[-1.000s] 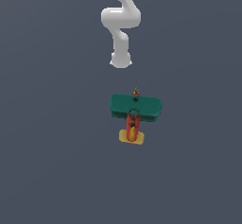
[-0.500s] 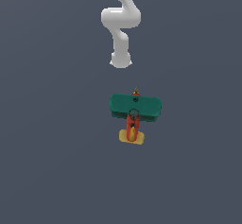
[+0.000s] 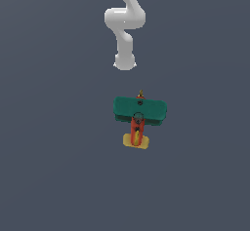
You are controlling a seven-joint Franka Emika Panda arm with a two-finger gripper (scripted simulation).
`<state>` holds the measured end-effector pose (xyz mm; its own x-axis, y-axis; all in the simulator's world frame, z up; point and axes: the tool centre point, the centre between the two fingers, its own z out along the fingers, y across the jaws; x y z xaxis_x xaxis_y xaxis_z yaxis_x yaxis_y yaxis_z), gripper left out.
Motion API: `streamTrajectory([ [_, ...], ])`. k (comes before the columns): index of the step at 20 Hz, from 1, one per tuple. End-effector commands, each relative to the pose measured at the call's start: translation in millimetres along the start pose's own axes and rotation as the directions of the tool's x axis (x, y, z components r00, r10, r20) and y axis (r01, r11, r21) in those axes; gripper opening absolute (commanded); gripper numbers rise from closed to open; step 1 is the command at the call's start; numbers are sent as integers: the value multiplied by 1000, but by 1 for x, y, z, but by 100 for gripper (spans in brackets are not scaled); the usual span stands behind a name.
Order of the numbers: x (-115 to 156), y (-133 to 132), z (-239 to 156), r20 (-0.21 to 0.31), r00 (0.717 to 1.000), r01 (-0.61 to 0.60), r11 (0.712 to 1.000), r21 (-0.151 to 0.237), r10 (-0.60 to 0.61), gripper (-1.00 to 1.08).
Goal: Pick up the object and move it to a goal position.
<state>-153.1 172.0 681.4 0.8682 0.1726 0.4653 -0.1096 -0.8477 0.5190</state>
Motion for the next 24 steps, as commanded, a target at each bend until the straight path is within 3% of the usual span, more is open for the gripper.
streamTrajectory([
  [1, 0, -12, -7, -3, 1000, 11, 999, -37, -11, 28],
  [12, 0, -75, -15, 15, 997, 73, 978, -195, -72, 28],
  [24, -3, -152, 18, 92, 986, 164, 921, -352, -141, 28],
])
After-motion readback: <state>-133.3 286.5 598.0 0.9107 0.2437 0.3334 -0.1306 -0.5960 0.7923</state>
